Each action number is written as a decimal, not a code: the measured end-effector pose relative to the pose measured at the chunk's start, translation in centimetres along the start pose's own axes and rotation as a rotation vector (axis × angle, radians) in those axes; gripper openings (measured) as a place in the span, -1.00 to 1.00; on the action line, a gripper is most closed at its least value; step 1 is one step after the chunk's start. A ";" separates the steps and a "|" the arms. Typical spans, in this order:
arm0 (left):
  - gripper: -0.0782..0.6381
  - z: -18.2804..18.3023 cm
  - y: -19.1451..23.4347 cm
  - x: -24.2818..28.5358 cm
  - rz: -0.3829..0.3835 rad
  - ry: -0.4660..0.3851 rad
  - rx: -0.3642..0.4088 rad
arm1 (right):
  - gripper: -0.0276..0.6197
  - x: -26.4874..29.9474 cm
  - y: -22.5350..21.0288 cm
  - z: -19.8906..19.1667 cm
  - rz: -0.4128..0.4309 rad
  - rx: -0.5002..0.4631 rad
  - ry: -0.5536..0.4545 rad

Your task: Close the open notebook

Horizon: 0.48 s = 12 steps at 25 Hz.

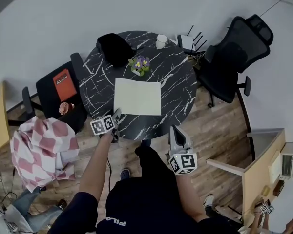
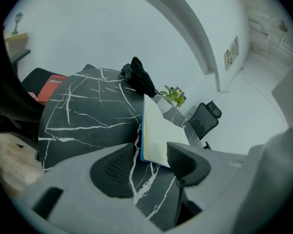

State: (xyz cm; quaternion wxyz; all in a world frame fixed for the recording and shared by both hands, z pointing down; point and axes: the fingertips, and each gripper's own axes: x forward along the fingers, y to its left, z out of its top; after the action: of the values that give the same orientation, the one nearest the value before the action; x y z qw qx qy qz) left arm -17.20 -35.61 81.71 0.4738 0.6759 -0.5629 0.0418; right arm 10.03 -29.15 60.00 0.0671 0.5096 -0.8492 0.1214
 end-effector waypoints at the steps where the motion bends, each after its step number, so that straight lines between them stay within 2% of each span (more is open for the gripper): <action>1: -0.19 0.0 0.0 0.1 -0.014 -0.002 -0.029 | -0.88 -0.1 0.0 -0.1 0.000 -0.001 0.002; 7: -0.25 -0.4 0.3 0.8 -0.088 -0.013 -0.197 | -0.88 -0.5 -0.2 -0.3 0.001 0.006 0.005; 12: -0.36 -0.8 0.6 0.9 -0.094 -0.018 -0.233 | -0.88 -0.6 -0.6 -0.6 -0.005 0.023 0.006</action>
State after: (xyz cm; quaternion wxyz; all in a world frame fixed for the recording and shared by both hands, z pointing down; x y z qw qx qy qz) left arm -17.01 -35.67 83.03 0.5456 0.6423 -0.5357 -0.0523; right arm 10.89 -28.75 60.48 0.0642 0.5123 -0.8461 0.1324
